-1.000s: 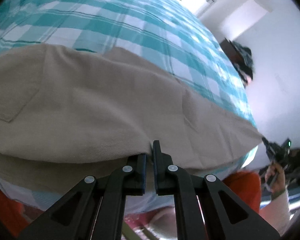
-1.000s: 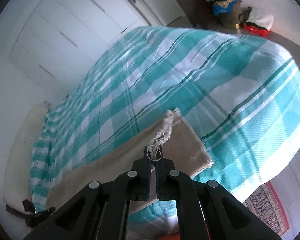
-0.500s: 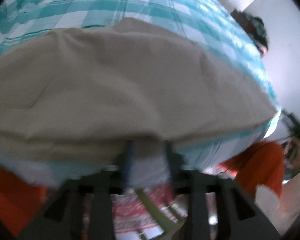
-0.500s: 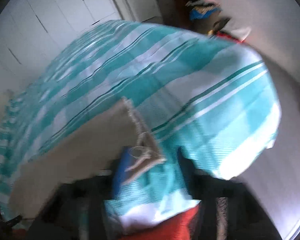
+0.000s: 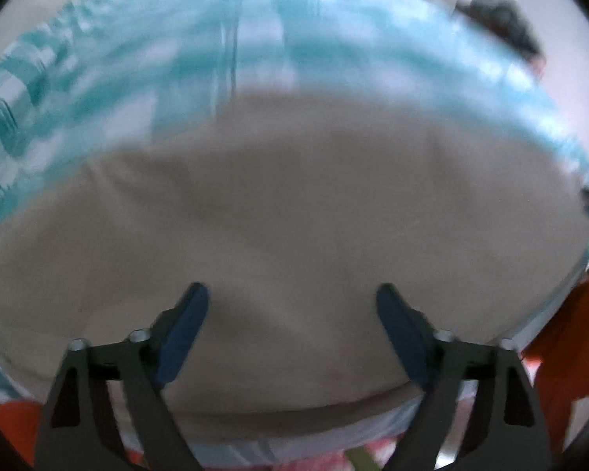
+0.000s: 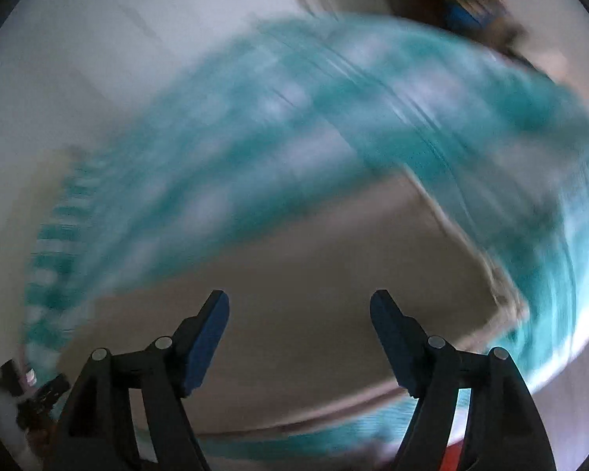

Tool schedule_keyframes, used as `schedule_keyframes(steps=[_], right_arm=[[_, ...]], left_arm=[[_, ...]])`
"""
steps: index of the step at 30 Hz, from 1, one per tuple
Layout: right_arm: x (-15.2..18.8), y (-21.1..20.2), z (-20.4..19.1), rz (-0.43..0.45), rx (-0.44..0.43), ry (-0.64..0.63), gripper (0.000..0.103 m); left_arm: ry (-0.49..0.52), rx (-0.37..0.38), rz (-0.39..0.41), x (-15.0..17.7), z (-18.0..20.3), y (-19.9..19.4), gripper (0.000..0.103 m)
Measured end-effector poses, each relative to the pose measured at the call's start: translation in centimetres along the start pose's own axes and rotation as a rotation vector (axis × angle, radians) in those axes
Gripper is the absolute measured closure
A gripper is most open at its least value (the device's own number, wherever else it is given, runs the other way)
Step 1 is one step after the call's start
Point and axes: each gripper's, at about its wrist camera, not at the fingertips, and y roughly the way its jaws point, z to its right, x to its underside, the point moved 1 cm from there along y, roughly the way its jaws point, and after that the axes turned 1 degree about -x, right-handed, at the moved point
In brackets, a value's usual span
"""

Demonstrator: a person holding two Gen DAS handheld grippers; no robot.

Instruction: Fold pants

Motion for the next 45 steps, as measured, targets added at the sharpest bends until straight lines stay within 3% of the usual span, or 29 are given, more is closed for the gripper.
schedule_keyframes(steps=[1,4,8,12,15,19,23,25,29,33,37,39,45], right_arm=[[0.3,1.0,1.2,-0.047,0.006,0.057,0.039],[0.5,-0.5,2.4,0.029,-0.029,0.103,0.039],[0.9,-1.4,3.2,0.082,-0.028,0.137,0.039],[0.8,-1.5,2.7,0.105,0.009,0.137,0.038],[0.7,-1.6,2.1,0.094,0.027,0.109,0.036],[0.8,-1.8,2.3,0.102,0.017,0.107,0.036],[0.9,-2.1,2.7,0.112,-0.009,0.119,0.036],[0.8,-2.1,2.7,0.115,-0.007,0.118,0.036],[0.8,-2.1,2.3,0.125,0.002,0.112,0.035],[0.8,-2.3,2.3,0.131,0.002,0.108,0.035],[0.9,-2.5,2.6,0.138,-0.006,0.122,0.035],[1.0,-2.5,2.6,0.140,-0.008,0.120,0.035],[1.0,-2.6,2.6,0.147,-0.015,0.121,0.035]], left_arm=[[-0.003,-0.001,0.016,0.6,0.2,-0.3,0.026],[-0.020,0.046,0.086,1.0,1.3,-3.0,0.020],[0.014,0.163,0.156,-3.5,5.1,-5.4,0.012],[0.152,0.236,0.199,-8.1,11.9,-5.3,0.011],[0.282,0.234,0.170,-8.4,17.0,-3.1,0.011],[0.412,0.206,0.004,-3.7,21.0,1.2,0.014],[0.464,0.175,0.064,-0.2,21.7,-0.6,0.014],[0.451,0.197,0.073,-0.8,21.3,-2.0,0.014],[0.347,0.204,0.175,-5.0,19.2,-4.8,0.008],[0.320,0.150,0.135,-7.5,18.9,-2.4,0.008],[0.418,0.088,0.042,-4.4,20.2,1.0,0.009],[0.441,0.076,0.083,-3.8,20.6,0.2,0.009],[0.344,0.073,0.163,-11.0,20.9,-1.0,0.009]])
